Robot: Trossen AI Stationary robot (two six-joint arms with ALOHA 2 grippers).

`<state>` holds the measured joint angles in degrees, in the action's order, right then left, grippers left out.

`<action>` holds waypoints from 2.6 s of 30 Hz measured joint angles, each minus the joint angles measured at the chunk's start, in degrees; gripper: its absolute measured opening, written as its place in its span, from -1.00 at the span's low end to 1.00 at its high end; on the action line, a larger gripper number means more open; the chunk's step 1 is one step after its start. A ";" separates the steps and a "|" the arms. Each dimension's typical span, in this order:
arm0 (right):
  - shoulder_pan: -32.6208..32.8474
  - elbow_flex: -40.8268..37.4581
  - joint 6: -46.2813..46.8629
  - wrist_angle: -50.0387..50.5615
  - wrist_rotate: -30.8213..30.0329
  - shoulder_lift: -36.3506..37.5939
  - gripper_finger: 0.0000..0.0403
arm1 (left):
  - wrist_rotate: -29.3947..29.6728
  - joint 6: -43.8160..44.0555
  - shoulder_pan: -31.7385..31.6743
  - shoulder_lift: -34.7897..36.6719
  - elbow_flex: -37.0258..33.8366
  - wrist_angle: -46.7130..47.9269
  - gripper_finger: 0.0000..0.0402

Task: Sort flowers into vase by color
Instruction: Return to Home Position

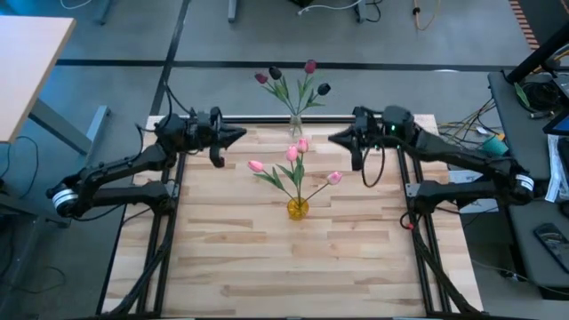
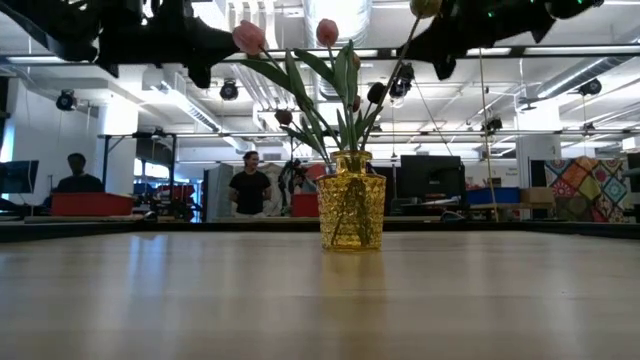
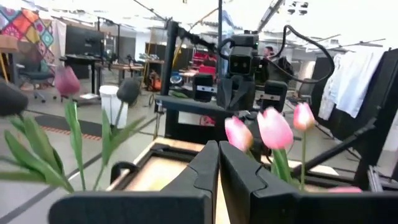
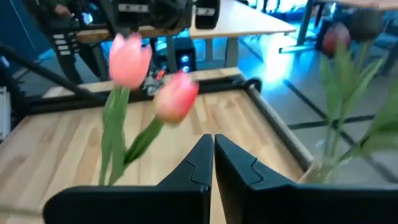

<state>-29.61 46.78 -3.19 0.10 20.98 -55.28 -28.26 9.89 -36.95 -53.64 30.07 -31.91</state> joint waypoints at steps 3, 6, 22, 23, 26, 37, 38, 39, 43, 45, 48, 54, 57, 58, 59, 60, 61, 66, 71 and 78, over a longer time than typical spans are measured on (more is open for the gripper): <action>0.50 -4.93 2.66 -4.64 -0.09 1.42 -0.96 | 0.35 -0.25 1.09 1.27 -2.48 0.63 -1.00; 0.48 -9.62 4.64 -9.47 -0.58 2.86 -0.96 | 0.72 -0.32 1.98 1.89 -4.95 1.81 -1.00; 0.50 -26.40 6.04 -12.24 -8.33 13.95 -0.96 | 10.42 -1.42 5.35 11.28 -17.90 1.73 -1.00; 0.63 -27.15 6.45 -12.45 -8.67 14.73 -0.96 | 11.69 -1.42 6.46 12.22 -18.44 1.98 -1.00; 0.88 -29.12 7.43 -12.76 -9.15 17.27 -0.96 | 15.73 -1.90 10.08 15.28 -20.04 4.31 -1.00; 1.38 -36.59 9.50 -12.37 -9.10 27.83 -0.96 | 20.08 -1.33 13.60 28.20 -24.86 13.38 -1.00; 1.38 -37.49 9.70 -12.40 -9.07 28.70 -0.96 | 20.28 -0.43 13.59 29.62 -25.90 13.45 -1.00; 1.38 -38.33 9.76 -12.42 -9.05 29.62 -0.96 | 20.32 0.57 13.59 30.90 -26.85 13.45 -1.00; 1.38 -41.76 9.90 -12.48 -9.05 34.21 -0.96 | 21.30 2.70 13.61 35.89 -29.42 15.87 -1.00; 1.38 -43.72 10.19 -12.56 -9.08 36.64 -0.96 | 22.30 1.66 13.62 38.05 -29.14 20.77 -1.00; 1.39 -46.11 10.86 -13.40 -10.66 39.56 -0.96 | 23.03 0.04 13.59 41.34 -29.05 24.28 -1.00; 1.62 -46.11 9.59 -12.57 -10.25 41.36 -0.96 | 24.48 -0.82 13.59 48.75 -29.03 30.75 -1.00; 1.62 -46.11 9.18 -12.33 -10.03 43.44 -0.96 | 26.93 -2.76 13.59 52.54 -28.99 32.01 -1.00; 1.62 -46.11 9.12 -12.34 -10.01 44.53 -0.96 | 27.26 -3.32 13.59 53.70 -28.99 32.07 -1.00; 1.62 -46.11 9.01 -12.37 -10.02 45.71 -0.96 | 27.28 -3.71 13.59 53.80 -28.94 31.98 -1.00; 1.62 -46.11 8.66 -12.35 -9.96 46.97 -0.96 | 27.25 -3.83 13.59 53.72 -28.71 32.67 -1.00; 1.62 -46.11 8.28 -12.34 -9.79 48.53 -0.96 | 27.33 -3.98 13.65 53.47 -28.48 33.48 -1.00; 1.63 -46.13 7.71 -7.87 -9.63 55.31 -0.96 | 24.43 -4.12 13.68 53.65 -26.81 37.55 -1.00; 1.75 -46.13 7.31 -5.05 -11.79 54.42 -0.96 | 23.71 -4.40 13.82 53.71 -24.93 41.84 -1.00; 1.73 -46.16 3.96 -2.21 -14.02 54.24 -0.96 | 25.15 -2.07 13.83 53.59 -25.23 43.75 -1.00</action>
<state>-27.88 0.62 0.77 -2.11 6.95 -1.04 -3.11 7.81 -23.11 -0.06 4.84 11.84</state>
